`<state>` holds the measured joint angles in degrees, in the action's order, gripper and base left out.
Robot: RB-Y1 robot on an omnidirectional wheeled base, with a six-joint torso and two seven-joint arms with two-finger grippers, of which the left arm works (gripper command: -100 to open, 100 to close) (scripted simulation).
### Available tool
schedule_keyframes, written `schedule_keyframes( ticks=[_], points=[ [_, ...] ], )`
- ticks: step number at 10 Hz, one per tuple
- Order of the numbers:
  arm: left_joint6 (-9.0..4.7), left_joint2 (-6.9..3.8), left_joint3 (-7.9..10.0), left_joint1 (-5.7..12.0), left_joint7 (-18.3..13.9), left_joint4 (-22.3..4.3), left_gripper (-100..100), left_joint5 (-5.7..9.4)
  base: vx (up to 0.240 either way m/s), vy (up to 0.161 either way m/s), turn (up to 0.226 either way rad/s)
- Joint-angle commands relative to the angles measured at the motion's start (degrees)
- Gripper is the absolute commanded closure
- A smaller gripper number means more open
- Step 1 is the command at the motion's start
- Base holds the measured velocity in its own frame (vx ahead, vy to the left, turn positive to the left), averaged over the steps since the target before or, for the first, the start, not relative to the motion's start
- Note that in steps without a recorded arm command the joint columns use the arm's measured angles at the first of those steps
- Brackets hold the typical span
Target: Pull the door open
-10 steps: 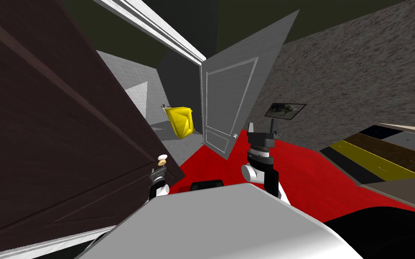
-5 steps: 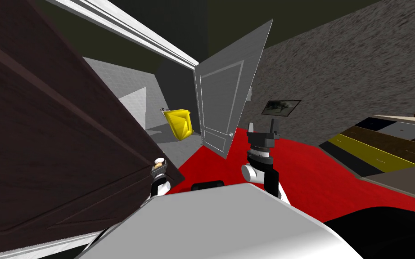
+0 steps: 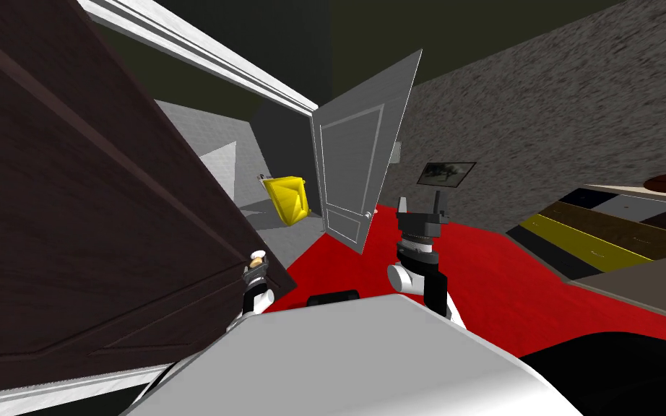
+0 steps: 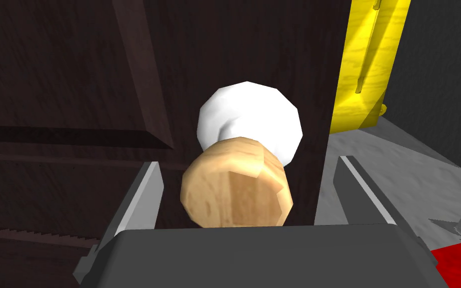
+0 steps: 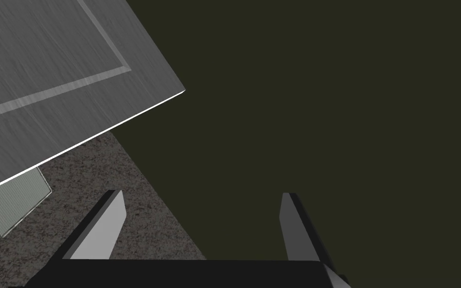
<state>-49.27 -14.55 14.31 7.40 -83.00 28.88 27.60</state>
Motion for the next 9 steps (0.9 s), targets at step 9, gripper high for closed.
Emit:
schedule_keyframes(
  ticks=[9],
  points=[
    [-0.12, -0.47, -2.3, -0.08, -0.9, 0.4, 100, 0.05, -0.061, 0.02, -0.036]
  ],
)
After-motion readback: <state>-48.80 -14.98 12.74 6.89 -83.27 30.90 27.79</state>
